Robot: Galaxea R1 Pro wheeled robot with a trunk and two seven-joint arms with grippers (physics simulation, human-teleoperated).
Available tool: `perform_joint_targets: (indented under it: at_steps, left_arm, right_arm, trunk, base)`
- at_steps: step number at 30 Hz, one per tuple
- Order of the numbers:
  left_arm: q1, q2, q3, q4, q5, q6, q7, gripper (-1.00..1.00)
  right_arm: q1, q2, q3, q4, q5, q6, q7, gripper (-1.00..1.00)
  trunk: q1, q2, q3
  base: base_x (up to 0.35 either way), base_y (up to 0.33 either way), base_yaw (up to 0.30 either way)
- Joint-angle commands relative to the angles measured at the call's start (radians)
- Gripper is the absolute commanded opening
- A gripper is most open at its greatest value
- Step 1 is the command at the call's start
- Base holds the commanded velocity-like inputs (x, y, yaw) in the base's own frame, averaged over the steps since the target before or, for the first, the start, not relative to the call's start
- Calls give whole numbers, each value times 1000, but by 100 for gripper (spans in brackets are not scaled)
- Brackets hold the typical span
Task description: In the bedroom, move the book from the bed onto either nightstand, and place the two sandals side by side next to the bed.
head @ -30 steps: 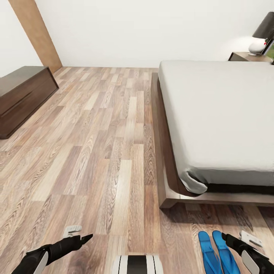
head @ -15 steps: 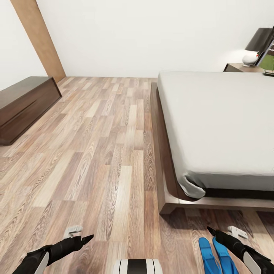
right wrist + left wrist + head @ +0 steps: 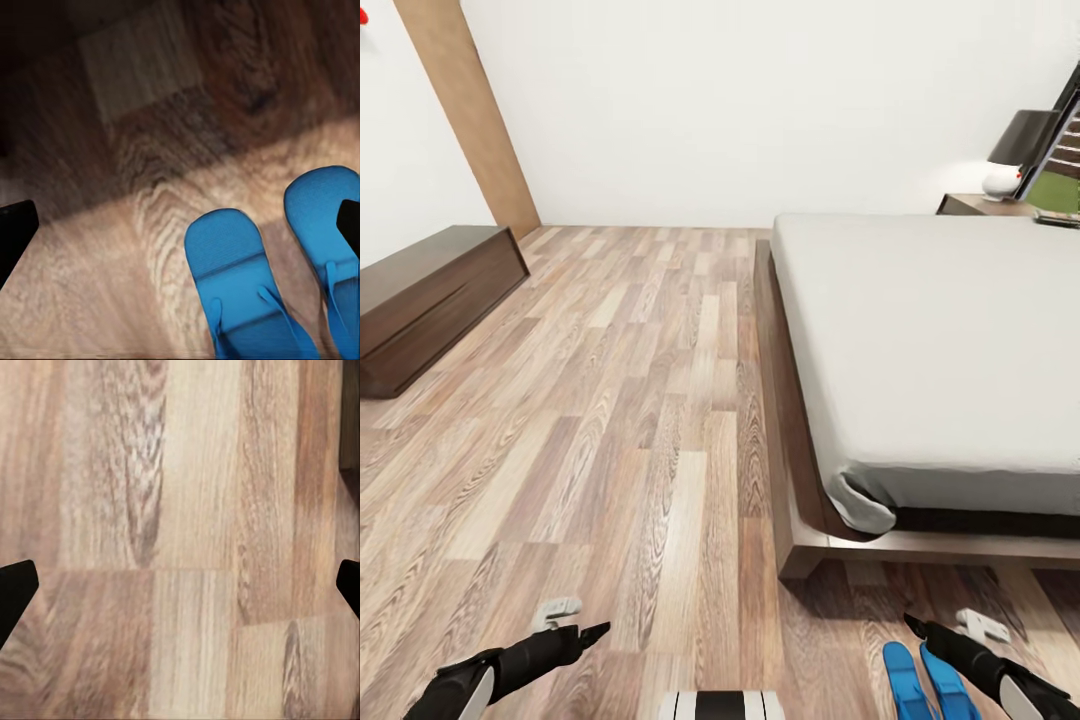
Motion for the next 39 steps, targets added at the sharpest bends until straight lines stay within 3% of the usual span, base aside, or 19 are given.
perform_joint_targets:
  at_steps: [1, 3, 9, 39]
  left_arm:
    - [0, -3, 2, 0, 8, 9, -3, 100]
    - [0, -10, 1, 0, 8, 9, -3, 100]
    - [0, -38, 1, 8, 7, 9, -2, 100]
    - [1, -49, -1, 44, 8, -20, -1, 100]
  right_arm:
    - [0, 1, -4, 1, 2, 6, 5, 100]
    - [-1, 3, -4, 5, 41, 6, 5, 100]
    - [0, 6, -3, 80, 81, 2, 2, 100]
    - [0, 26, -2, 149, 86, -10, 0, 100]
  trunk:
    - [-1, 0, 3]
    - [-2, 0, 11]
    - [-4, 2, 34]
    - [-18, 9, 150]
  base:
    - [0, 0, 0]
    - [0, 0, 0]
    - [0, 0, 0]
    - [0, 0, 0]
